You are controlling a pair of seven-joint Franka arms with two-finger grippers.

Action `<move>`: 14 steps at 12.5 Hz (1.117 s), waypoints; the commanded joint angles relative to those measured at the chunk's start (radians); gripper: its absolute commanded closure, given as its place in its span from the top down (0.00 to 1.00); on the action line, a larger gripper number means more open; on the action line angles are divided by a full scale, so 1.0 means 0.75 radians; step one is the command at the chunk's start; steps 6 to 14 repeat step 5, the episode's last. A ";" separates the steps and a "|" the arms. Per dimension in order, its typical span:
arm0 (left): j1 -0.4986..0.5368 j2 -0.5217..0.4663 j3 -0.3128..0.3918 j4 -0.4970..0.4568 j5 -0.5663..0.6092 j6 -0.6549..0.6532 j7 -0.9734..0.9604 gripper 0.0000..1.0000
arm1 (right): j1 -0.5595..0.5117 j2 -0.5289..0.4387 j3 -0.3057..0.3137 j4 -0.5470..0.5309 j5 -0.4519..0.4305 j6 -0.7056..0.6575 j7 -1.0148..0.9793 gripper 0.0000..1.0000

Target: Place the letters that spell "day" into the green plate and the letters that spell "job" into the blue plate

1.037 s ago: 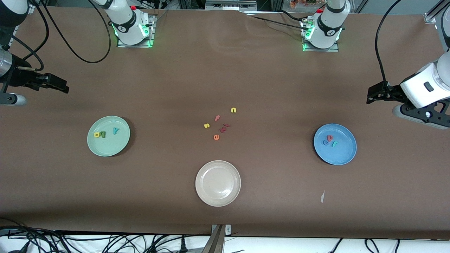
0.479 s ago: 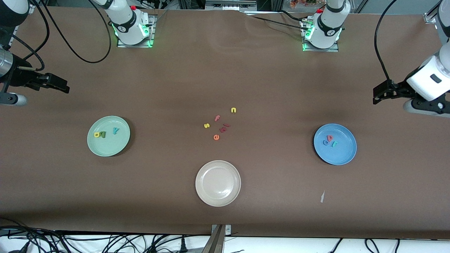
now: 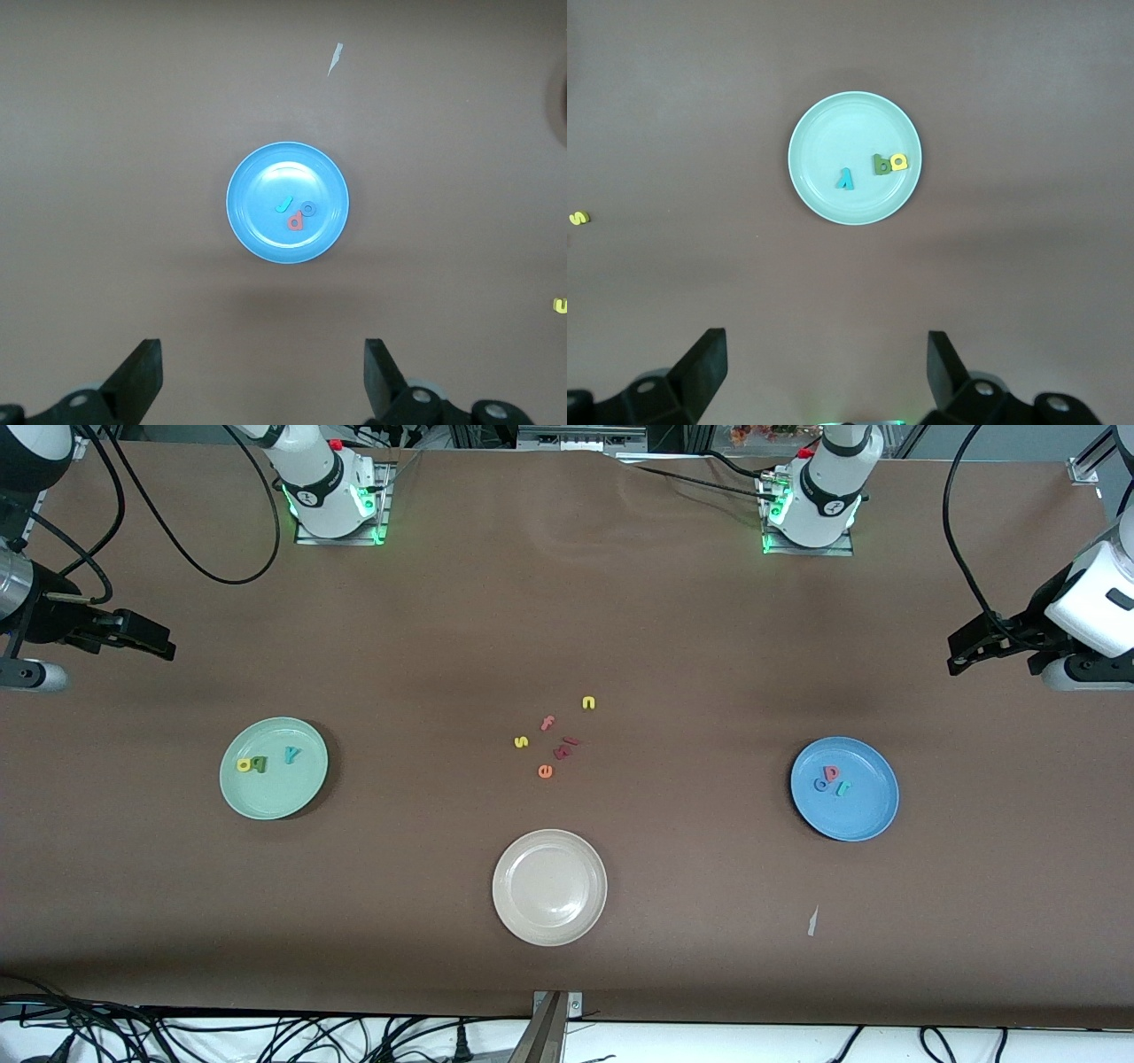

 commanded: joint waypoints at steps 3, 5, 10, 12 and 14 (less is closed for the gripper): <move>0.001 -0.026 0.004 -0.030 -0.075 0.009 -0.009 1.00 | 0.010 0.007 -0.007 0.026 -0.016 -0.007 0.014 1.00; 0.001 -0.026 0.004 -0.030 -0.078 -0.013 -0.009 1.00 | 0.010 0.007 -0.007 0.026 -0.016 -0.009 0.016 1.00; 0.001 -0.026 0.004 -0.030 -0.078 -0.013 -0.009 1.00 | 0.010 0.007 -0.007 0.026 -0.016 -0.009 0.016 1.00; 0.001 -0.026 0.004 -0.030 -0.078 -0.013 -0.009 1.00 | 0.010 0.007 -0.007 0.026 -0.016 -0.009 0.016 1.00; 0.001 -0.026 0.004 -0.030 -0.078 -0.013 -0.009 1.00 | 0.010 0.007 -0.007 0.026 -0.016 -0.009 0.016 1.00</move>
